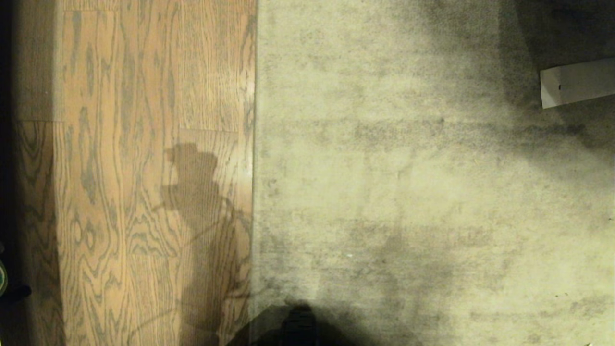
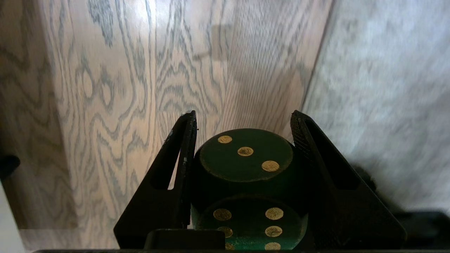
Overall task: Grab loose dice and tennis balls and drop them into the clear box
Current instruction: Put the toys in the box
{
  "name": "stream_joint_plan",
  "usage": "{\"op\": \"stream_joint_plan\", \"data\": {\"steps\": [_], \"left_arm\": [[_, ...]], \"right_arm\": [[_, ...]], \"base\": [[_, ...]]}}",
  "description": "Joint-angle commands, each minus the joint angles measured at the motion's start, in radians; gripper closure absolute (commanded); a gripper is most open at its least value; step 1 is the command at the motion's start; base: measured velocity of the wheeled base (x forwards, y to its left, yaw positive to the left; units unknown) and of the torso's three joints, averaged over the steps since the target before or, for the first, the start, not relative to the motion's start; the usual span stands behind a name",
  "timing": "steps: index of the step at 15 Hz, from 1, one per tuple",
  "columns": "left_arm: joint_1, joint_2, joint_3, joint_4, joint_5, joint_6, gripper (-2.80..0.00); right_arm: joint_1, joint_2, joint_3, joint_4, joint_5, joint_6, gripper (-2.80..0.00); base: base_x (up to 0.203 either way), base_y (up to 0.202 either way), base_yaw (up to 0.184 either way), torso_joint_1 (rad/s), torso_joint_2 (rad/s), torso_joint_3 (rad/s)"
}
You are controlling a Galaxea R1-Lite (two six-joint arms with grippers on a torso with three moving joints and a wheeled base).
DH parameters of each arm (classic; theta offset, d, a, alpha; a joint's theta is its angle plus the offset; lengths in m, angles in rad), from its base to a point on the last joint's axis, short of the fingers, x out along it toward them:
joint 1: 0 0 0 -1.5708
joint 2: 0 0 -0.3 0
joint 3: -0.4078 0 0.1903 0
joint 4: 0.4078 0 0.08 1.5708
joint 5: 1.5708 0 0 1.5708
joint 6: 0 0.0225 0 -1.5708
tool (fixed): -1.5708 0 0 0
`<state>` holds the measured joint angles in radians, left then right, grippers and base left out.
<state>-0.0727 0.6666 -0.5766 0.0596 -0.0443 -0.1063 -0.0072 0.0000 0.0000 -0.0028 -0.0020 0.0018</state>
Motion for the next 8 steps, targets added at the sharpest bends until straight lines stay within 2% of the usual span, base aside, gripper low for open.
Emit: {"op": "stream_joint_plan", "data": {"steps": [1,8], "left_arm": [[-0.005,-0.119,0.089,-0.001,0.000,0.017,0.00],[-0.021,-0.311,0.268,-0.003,0.000,0.089,0.00]], "right_arm": [[0.000,0.000,0.000,0.000,-0.001,0.000,0.00],[0.000,0.000,0.000,0.000,-0.001,0.000,0.00]], "base": [[0.000,0.000,0.000,0.000,0.00,0.000],[0.000,0.000,0.000,0.000,0.00,0.000]]}}
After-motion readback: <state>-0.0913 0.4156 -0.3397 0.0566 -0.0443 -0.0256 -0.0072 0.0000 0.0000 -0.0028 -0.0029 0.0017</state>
